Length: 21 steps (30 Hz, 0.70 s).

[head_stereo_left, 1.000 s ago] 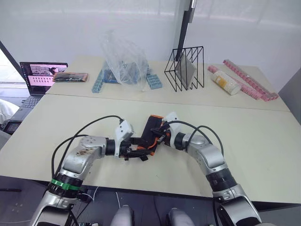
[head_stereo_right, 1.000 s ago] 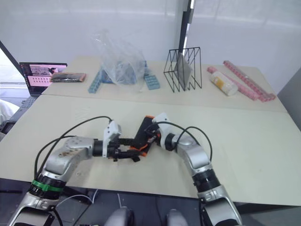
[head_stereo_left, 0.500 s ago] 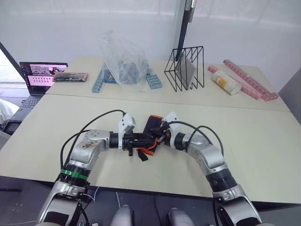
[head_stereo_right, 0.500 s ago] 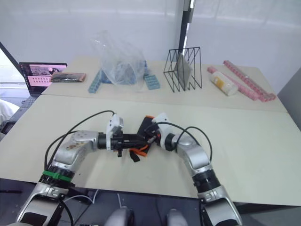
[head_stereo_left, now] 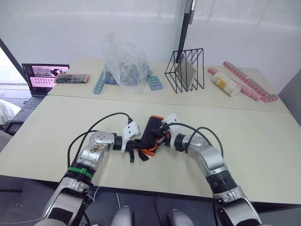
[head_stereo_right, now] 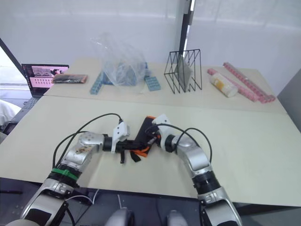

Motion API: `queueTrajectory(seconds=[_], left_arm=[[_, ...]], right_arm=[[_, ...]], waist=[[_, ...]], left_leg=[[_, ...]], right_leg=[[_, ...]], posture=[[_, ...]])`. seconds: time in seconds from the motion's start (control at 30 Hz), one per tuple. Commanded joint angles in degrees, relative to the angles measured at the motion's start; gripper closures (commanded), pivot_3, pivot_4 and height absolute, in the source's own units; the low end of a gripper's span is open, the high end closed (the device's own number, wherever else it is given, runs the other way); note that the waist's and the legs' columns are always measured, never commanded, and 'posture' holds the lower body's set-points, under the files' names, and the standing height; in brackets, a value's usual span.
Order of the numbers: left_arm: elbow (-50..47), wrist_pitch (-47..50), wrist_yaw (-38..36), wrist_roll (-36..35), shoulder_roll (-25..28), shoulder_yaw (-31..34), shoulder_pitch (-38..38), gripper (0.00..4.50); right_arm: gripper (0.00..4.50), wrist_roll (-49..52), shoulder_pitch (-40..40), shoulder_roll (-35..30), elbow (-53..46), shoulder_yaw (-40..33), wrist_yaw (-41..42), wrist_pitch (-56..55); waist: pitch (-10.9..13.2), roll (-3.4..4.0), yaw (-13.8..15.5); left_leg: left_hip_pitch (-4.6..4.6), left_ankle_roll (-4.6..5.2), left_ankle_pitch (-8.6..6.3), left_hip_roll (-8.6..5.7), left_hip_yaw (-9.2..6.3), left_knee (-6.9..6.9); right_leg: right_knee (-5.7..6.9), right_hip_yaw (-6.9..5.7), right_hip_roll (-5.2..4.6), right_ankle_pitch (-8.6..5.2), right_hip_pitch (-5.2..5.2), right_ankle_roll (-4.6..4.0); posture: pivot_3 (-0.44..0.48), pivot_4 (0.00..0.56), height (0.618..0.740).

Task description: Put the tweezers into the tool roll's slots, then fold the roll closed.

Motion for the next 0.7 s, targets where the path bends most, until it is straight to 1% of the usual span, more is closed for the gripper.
queueTrajectory(seconds=[0.03,0.07,0.13,0.4,0.5,0.7], left_arm=[[1.7,0.9,0.4,2.9,0.2,-1.7,1.4,4.47],[1.6,1.0,0.4,2.9,0.2,-1.7,1.4,4.47],[1.6,1.0,0.3,3.0,0.3,-1.6,1.5,4.47],[1.4,1.3,-0.2,3.4,0.6,-1.4,1.5,4.47],[1.0,1.6,-0.9,3.4,1.3,-1.5,2.0,4.47],[-0.4,2.1,-1.6,3.1,2.2,-1.5,3.2,4.47]], right_arm=[[4.50,-0.8,2.5,-0.6,0.0,1.3,0.4,1.9],[4.50,-0.9,2.6,-0.5,-0.3,1.3,0.4,2.1],[4.50,-1.0,2.6,-0.4,-0.3,1.1,0.3,2.3],[4.50,-2.0,2.3,0.0,2.2,1.3,-1.6,5.1],[4.50,-2.3,1.0,0.6,6.2,0.3,-2.7,5.0],[4.50,-2.9,-2.3,1.1,14.9,-1.2,-3.4,2.1]], waist=[[-0.3,-0.06,0.3],[-0.4,-0.04,-0.1],[-0.5,-0.09,-0.5],[-0.6,-0.12,-1.0],[-0.8,-0.26,-1.2],[-1.1,-0.26,-1.7]], left_leg=[[0.14,-0.05,-0.12,0.26,0.74,0.00],[-0.24,0.03,-0.19,-0.03,0.62,0.02],[0.00,0.01,-0.19,-0.21,0.33,0.06],[-0.12,0.01,-0.18,-0.22,0.06,0.07],[-0.10,0.01,-0.18,-0.20,0.06,0.07],[0.14,0.00,-0.18,-0.10,-0.09,0.05]], right_leg=[[0.08,0.40,0.12,0.01,-0.29,-0.03],[0.03,0.67,0.28,0.04,0.08,0.01],[0.02,0.74,0.34,-0.01,0.37,0.13],[-0.10,0.71,0.47,-0.02,0.45,0.17],[-0.10,0.71,0.49,-0.02,0.46,0.17],[-0.10,0.81,0.74,-0.02,0.64,0.17]], posture=[[0.000,0.150,0.689],[0.000,0.150,0.689],[0.000,0.150,0.689],[0.000,0.150,0.689],[0.000,0.150,0.689],[0.000,0.150,0.689]])
